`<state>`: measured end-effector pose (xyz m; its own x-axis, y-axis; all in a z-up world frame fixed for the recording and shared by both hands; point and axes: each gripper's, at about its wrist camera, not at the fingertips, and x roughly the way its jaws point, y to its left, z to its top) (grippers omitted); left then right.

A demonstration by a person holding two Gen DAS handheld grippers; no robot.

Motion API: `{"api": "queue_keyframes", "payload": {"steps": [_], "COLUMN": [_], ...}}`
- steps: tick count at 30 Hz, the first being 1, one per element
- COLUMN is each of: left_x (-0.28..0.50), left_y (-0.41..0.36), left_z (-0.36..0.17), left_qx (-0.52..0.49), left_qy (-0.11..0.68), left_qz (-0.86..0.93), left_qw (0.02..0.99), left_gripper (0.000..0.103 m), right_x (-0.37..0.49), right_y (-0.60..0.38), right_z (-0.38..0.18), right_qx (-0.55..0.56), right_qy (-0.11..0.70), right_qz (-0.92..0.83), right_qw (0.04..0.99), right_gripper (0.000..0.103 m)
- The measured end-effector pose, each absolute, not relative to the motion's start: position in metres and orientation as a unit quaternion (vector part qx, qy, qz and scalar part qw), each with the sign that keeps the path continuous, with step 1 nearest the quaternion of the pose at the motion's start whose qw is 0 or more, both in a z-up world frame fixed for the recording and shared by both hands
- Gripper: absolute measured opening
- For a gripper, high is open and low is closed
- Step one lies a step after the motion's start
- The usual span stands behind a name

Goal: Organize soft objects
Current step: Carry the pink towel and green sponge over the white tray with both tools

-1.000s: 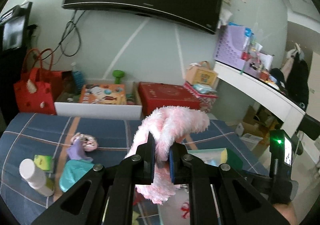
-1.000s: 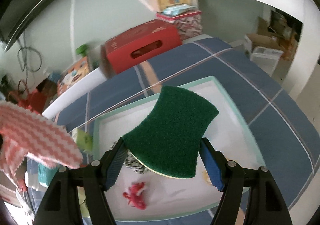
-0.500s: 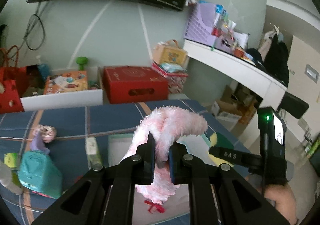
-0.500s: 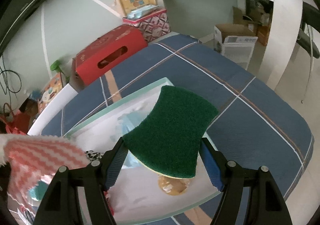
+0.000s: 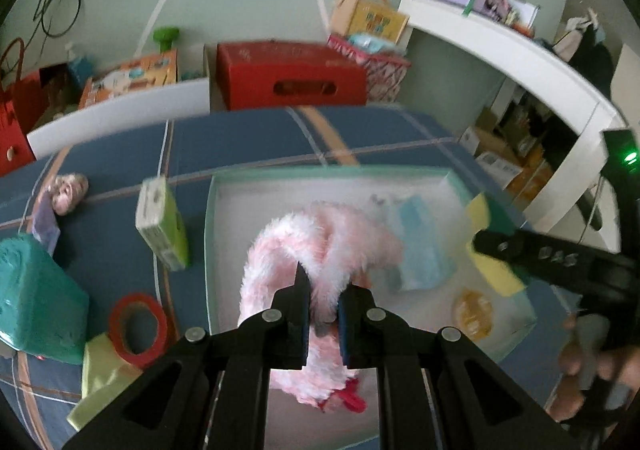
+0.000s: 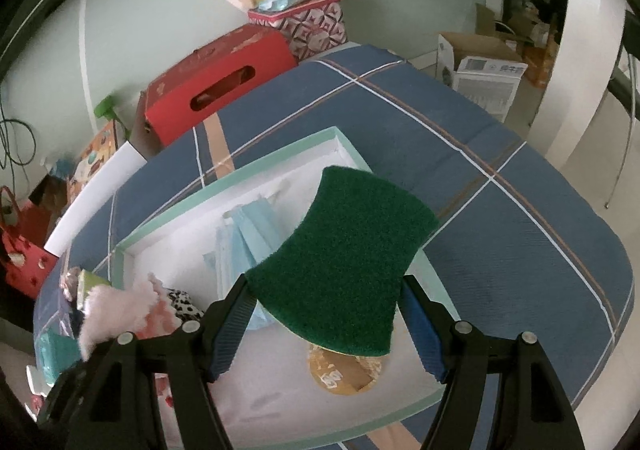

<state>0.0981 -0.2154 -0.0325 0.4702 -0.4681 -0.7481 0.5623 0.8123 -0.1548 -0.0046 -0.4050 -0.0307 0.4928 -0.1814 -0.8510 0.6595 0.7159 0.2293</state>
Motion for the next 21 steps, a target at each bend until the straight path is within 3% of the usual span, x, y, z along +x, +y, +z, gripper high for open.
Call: {"api": "queue_keyframes", "payload": {"steps": [18, 21], "left_x": [0.111, 0.11], "left_y": [-0.223, -0.224], "left_z": [-0.059, -0.056], "left_qx": [0.068, 0.069], "left_qy": [0.449, 0.452], "left_qz": [-0.282, -0.285], "left_qw": [0.845, 0.843], "left_gripper": [0.012, 0.017], "right_x": [0.009, 0.01], "right_y": [-0.397, -0.396], "right_z": [-0.045, -0.044], "right_qx": [0.252, 0.246], "right_qy": [0.462, 0.464], "right_qz": [-0.249, -0.248], "right_qw": [0.813, 0.814], "right_gripper": [0.076, 0.076]}}
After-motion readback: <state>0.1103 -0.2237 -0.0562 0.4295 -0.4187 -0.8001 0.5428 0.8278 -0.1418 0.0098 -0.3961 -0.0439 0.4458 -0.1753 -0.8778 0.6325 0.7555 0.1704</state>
